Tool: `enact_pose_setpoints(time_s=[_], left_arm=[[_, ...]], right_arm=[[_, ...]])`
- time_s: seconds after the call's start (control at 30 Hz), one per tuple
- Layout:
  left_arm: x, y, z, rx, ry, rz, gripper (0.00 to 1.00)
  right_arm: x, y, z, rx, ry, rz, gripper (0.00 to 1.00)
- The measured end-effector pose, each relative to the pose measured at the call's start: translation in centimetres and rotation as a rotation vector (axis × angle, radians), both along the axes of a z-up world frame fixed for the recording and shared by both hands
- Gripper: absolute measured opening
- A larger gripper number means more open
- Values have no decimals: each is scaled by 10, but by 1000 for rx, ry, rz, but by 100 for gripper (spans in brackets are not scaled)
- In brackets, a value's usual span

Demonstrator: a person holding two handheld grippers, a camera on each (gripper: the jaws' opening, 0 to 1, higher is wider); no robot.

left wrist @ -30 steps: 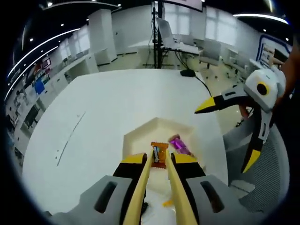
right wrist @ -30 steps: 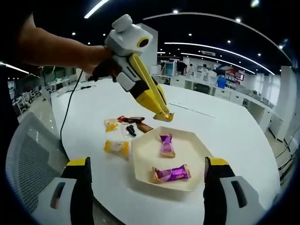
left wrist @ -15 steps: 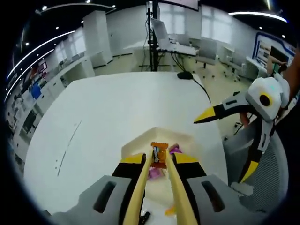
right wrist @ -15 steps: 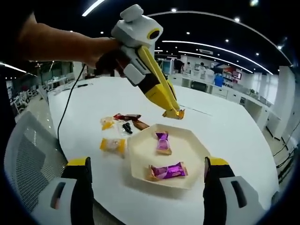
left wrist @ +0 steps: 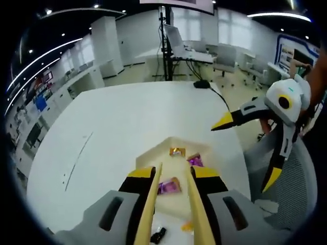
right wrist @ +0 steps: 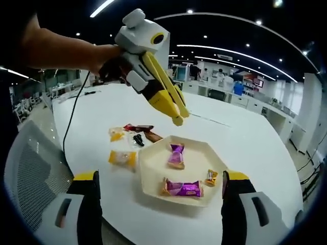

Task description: Place the target food into the container with the food tongs after gripping and lifting it, then release it inside without dropping or visibly crushing the food.

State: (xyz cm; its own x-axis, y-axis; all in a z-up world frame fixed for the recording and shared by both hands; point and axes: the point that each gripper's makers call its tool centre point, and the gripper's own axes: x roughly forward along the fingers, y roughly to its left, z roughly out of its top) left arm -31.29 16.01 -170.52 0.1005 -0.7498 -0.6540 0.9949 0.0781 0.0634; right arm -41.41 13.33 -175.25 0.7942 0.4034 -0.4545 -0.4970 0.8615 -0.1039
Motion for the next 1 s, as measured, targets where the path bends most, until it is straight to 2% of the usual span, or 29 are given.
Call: enact_pose_setpoints(time_s=[0.23,0.43,0.57,0.63,0.73,0.9,1.0], left_arm=[[15,39,-1,-1,-13,30,24],[24,70,-2,-8,3,88,24],[28,92,-9,-4,2,120,25],[31,102,-18,14,1,128,25],[35,111,-26,23,-6,141,25],[39,122,-26,23,-16,158,25],[41,131,-29,26,-14,192,25]], right_arm=[[0,-3,0,-15,-3,-13,98],[0,-3,-4,-21,11,-8,97],[0,-6,-4,-28,14,-24,98],[1,-8,-4,-37,12,-29,98],[1,-8,-3,-30,3,-27,98],[1,-7,-1,-14,0,-26,97],[-1,0,-1,-26,-3,12,97]])
